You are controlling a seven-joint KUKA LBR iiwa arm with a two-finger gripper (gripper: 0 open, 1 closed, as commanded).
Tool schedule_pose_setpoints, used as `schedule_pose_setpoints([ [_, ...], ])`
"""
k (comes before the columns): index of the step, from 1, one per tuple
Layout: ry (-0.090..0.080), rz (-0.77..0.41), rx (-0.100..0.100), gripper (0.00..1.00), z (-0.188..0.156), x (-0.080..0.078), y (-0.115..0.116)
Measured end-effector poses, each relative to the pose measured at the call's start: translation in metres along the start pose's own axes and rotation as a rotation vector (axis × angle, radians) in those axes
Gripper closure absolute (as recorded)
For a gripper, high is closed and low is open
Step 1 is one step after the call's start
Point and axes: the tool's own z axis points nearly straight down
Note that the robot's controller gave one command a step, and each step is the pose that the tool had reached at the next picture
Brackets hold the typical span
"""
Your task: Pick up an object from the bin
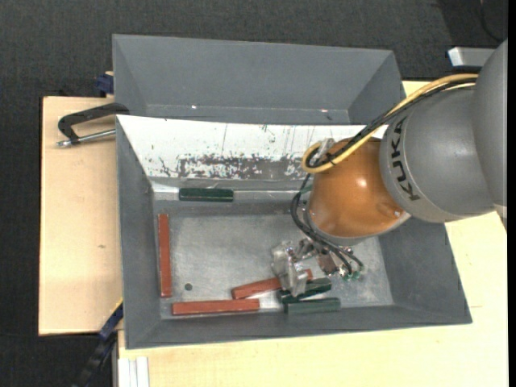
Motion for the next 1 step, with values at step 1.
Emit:
schedule_pose_setpoints([
  [1,-0.008,0.001,0.001,0.00,-0.0003,-0.0020,-0.0004],
])
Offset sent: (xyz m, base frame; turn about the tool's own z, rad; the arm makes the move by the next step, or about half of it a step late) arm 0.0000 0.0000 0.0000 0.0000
